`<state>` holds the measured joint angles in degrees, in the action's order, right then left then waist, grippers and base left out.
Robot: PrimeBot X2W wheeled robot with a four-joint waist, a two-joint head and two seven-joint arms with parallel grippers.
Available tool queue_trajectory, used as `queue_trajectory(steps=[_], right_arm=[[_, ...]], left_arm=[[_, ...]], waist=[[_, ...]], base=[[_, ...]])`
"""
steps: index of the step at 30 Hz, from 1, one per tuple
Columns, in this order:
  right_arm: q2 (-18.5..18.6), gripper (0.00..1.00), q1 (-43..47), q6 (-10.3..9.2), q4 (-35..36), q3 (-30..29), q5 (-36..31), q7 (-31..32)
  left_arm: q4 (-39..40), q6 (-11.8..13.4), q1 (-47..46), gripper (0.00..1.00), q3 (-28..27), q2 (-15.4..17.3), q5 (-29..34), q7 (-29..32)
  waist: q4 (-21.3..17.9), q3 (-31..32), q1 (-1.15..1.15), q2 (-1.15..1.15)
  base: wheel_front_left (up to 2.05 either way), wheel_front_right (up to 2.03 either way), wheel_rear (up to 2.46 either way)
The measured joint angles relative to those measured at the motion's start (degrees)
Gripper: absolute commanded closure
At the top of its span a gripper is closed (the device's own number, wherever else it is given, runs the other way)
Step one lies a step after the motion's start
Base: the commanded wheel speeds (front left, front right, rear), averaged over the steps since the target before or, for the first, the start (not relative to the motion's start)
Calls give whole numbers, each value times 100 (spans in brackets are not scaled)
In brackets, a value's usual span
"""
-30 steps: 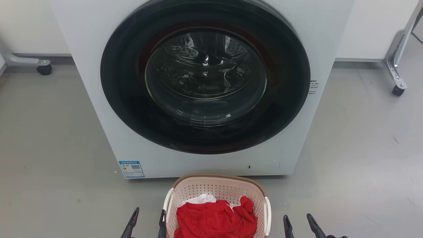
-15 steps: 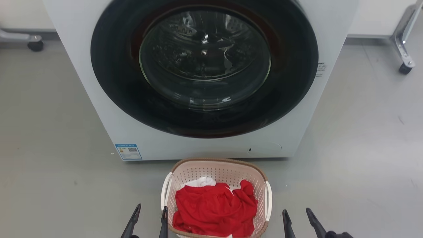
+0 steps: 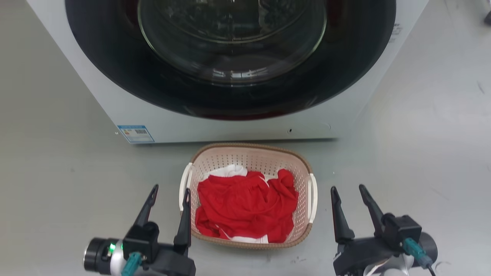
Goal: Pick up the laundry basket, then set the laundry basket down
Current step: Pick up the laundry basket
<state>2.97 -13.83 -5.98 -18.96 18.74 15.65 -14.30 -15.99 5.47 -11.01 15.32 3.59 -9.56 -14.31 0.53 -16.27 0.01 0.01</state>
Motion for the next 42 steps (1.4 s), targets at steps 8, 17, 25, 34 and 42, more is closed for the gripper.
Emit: queue_trajectory(steps=[8,17,25,34,42], right_arm=[[5,0,-730,79,-405,-107,-1,0],[12,0,-1562,121,-900,-218,-5,-25],[22,0,-2285,144,-1507,-232,-7,-40],[37,0,-2737,144,-2083,-181,4,-40],[45,0,-3066,143,-2483,-56,174,-40]], left_arm=[[-479,-96,-809,0,-107,12,-1,0],[-1024,-197,-1532,0,-145,2,-37,9],[-1680,-201,-2240,0,-283,-36,-145,96],[-2271,-212,-2825,0,-364,-65,-201,108],[-2777,-301,-3155,0,-348,-98,-318,104]], waist=[[-43,-666,0,0],[-73,-1433,0,1],[-67,-2201,0,1],[-15,-2862,-1,1],[52,-3267,-1,1]], base=[[0,0,0],[0,0,0],[0,0,0],[0,0,0],[0,0,0]])
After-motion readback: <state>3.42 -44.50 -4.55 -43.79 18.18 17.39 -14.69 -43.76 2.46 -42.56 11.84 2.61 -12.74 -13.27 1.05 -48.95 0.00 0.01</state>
